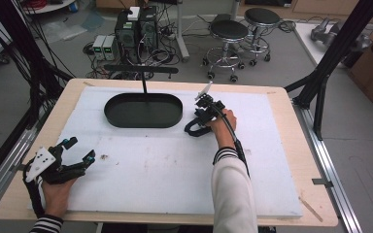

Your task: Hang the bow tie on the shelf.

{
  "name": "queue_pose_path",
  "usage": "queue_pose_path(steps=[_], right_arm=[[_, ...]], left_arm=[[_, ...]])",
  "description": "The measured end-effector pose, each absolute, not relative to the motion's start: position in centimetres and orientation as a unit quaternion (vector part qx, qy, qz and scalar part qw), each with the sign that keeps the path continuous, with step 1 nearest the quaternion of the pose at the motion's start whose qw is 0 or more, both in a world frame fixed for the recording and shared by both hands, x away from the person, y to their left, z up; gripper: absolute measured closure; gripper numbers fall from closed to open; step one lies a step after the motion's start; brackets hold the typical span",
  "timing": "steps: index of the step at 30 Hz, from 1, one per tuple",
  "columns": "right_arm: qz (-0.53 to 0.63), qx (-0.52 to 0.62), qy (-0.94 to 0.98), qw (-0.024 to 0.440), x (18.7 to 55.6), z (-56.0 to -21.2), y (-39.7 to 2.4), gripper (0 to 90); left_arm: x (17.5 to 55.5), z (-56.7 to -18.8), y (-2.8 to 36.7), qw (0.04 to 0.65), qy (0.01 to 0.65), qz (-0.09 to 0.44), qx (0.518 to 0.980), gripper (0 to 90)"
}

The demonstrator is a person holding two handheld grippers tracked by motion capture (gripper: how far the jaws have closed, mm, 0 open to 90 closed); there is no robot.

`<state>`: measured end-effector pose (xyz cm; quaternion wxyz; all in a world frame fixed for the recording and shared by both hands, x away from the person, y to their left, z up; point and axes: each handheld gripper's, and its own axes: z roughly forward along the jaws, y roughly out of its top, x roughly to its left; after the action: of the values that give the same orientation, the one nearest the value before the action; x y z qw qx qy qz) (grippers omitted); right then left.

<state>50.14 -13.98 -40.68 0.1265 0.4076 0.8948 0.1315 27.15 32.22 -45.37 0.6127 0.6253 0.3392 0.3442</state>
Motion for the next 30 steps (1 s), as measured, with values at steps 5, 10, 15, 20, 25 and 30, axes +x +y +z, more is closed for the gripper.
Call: queue_pose_path(steps=[5, 10, 15, 20, 25, 30], right_arm=[[0.121, 0.410, 0.896, 0.120, 50.27, -41.13, -13.83, 62.9], [0.119, 0.415, 0.893, 0.127, 50.20, -40.93, -13.52, 72.3], [0.124, 0.431, 0.885, 0.122, 50.18, -40.92, -13.47, 73.7], [0.127, 0.437, 0.882, 0.120, 50.21, -40.89, -13.62, 74.3], [0.131, 0.437, 0.882, 0.118, 50.21, -40.84, -13.77, 74.3], [0.139, 0.440, 0.880, 0.115, 50.17, -40.68, -13.93, 74.6]], left_arm=[[27.15, -45.37, 32.22, 0.613, 0.339, 0.344, 0.625, 16.0], [27.15, -45.37, 32.22, 0.613, 0.339, 0.344, 0.625, 16.1], [27.15, -45.38, 32.21, 0.613, 0.339, 0.345, 0.625, 16.1], [27.15, -45.37, 32.22, 0.613, 0.339, 0.344, 0.626, 16.1], [27.15, -45.37, 32.22, 0.613, 0.339, 0.344, 0.625, 16.1], [27.15, -45.37, 32.22, 0.613, 0.339, 0.344, 0.626, 16.1]])
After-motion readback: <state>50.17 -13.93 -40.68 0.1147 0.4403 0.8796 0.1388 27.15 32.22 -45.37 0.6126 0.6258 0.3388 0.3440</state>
